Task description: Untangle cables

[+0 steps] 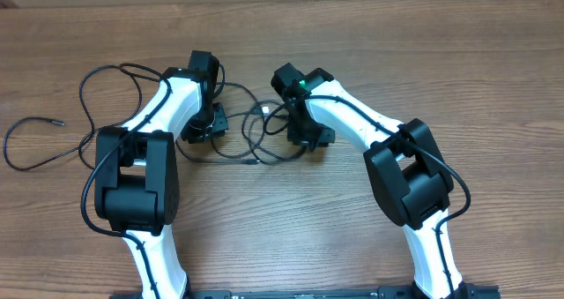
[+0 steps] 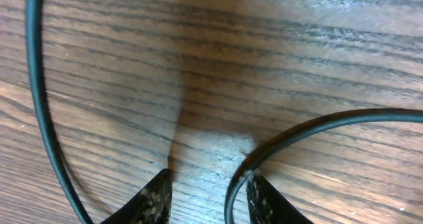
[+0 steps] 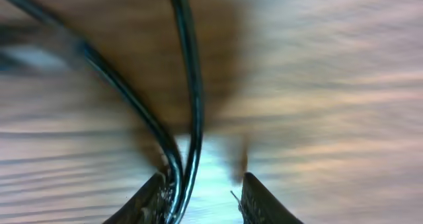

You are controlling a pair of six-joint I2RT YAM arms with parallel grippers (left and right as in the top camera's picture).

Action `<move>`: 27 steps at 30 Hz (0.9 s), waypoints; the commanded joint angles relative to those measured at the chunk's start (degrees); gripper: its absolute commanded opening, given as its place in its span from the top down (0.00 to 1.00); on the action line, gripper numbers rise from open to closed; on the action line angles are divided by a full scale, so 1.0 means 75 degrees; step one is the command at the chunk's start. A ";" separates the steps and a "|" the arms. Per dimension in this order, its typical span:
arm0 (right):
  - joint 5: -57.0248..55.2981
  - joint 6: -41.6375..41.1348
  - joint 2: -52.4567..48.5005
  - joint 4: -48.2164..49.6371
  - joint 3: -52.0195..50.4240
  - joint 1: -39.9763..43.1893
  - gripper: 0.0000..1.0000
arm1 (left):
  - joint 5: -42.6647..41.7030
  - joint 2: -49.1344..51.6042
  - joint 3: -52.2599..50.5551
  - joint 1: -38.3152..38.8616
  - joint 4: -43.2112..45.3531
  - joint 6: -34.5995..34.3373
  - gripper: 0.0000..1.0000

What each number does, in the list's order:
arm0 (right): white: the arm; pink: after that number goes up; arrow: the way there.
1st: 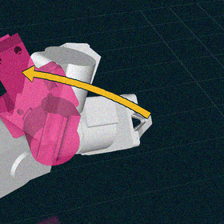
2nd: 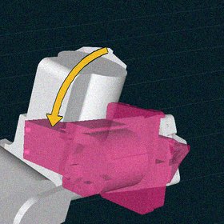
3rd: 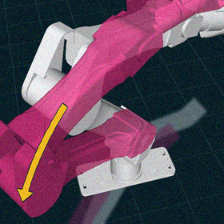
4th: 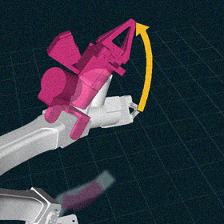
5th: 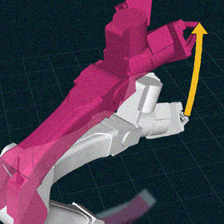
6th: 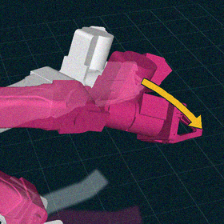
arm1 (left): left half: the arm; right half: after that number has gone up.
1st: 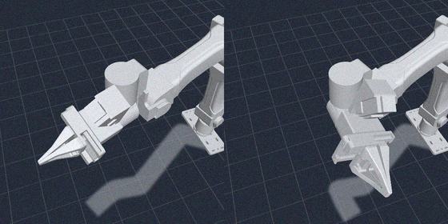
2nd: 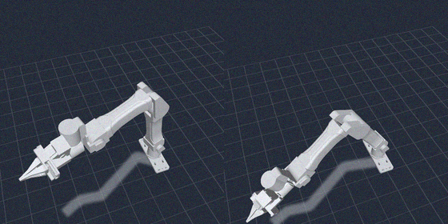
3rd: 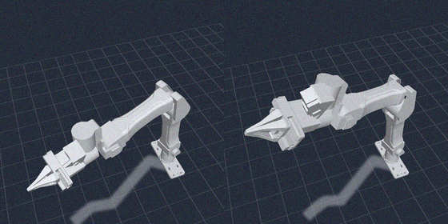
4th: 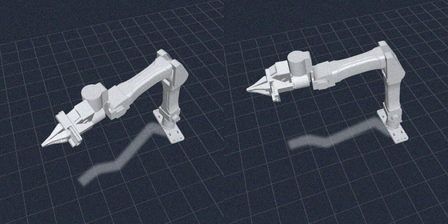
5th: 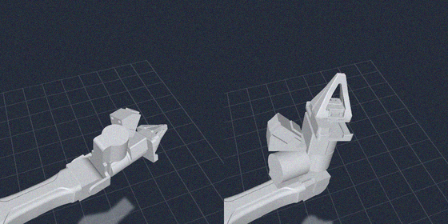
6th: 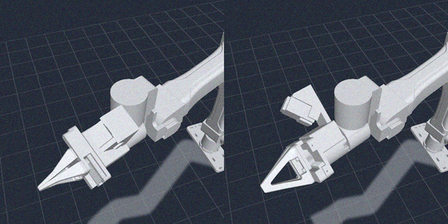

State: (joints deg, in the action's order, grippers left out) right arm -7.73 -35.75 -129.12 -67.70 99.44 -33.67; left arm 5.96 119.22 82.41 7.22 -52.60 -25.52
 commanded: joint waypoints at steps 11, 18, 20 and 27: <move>-0.1953 0.0020 -0.0303 -0.0790 -0.0125 0.1434 0.66 | 0.0431 0.0504 -0.0219 -0.0058 -0.0096 0.0035 0.61; -0.1510 0.0017 -0.0303 -0.0775 -0.0125 0.1979 0.66 | 0.0405 0.0501 -0.0029 -0.0061 -0.0332 0.0152 0.58; -0.1285 0.0020 -0.0303 -0.0720 -0.0125 0.2028 0.66 | 0.0405 0.0501 0.0192 -0.0061 -0.0580 0.0152 0.57; -0.0950 0.0020 -0.0303 -0.0455 -0.0125 0.2034 0.57 | -0.0143 0.0501 0.1163 -0.0061 -0.1743 0.0140 0.41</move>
State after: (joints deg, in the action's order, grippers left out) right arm -18.24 -35.55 -129.93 -72.75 99.26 -18.46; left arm 7.33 122.17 87.83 7.11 -63.59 -24.91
